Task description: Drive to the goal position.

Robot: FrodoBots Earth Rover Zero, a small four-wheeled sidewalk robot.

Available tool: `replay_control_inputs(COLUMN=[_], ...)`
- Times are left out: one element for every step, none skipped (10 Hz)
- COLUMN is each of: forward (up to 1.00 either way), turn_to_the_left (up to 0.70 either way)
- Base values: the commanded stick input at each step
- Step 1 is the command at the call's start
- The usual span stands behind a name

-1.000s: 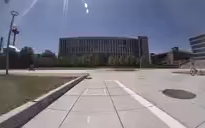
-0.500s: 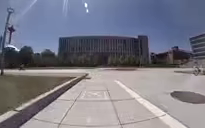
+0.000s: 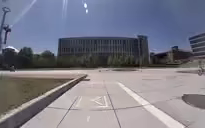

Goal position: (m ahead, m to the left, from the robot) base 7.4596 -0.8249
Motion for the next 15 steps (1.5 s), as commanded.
replay_control_inputs(forward=[0.7,0.7,0.7,0.7,0.7,0.7,0.66,0.62,0.6,0.59,0.58,0.58,0.58,0.58,0.58], turn_to_the_left=[0.0,0.0,0.0,0.0,0.0,0.0,0.0,0.0,0.0,0.0,0.0,0.0,0.0,0.0,0.0])
